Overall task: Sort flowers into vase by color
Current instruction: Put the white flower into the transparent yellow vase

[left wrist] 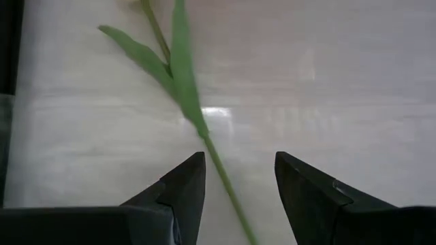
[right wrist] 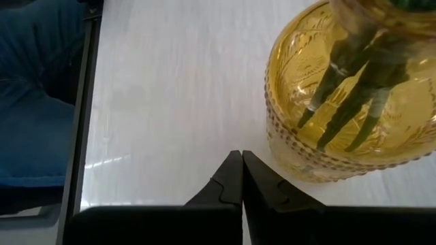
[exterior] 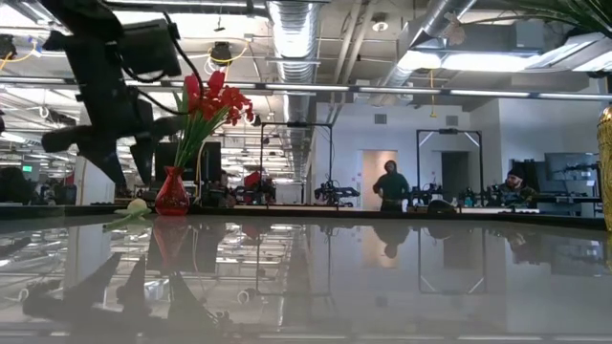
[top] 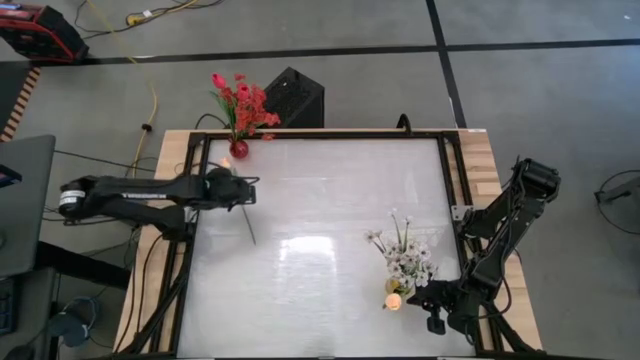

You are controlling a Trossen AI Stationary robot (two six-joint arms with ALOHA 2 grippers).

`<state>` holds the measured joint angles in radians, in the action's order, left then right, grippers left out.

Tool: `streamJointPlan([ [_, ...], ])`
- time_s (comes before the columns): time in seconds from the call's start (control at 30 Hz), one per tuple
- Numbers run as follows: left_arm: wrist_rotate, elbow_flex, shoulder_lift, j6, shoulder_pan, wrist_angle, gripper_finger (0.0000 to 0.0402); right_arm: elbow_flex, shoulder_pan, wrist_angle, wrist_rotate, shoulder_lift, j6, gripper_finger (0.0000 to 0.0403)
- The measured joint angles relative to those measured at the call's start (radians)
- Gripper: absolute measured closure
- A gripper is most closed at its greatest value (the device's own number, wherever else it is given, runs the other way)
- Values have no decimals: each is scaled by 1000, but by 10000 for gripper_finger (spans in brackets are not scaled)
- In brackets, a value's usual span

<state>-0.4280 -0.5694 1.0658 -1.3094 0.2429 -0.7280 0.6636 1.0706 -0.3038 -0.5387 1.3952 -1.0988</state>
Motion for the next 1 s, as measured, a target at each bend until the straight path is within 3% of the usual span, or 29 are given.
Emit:
streamJointPlan([
  [0.63, 90, -6, 360, 56, 73, 153, 242, 0, 0, -5, 1, 0, 10, 375],
  [0.77, 105, -6, 365, 61, 79, 130, 279, 0, 0, -6, 1, 0, 10, 375],
  [1.0, 137, 2, 309, 101, 83, 121, 391, 0, 0, -5, 1, 0, 11, 376],
])
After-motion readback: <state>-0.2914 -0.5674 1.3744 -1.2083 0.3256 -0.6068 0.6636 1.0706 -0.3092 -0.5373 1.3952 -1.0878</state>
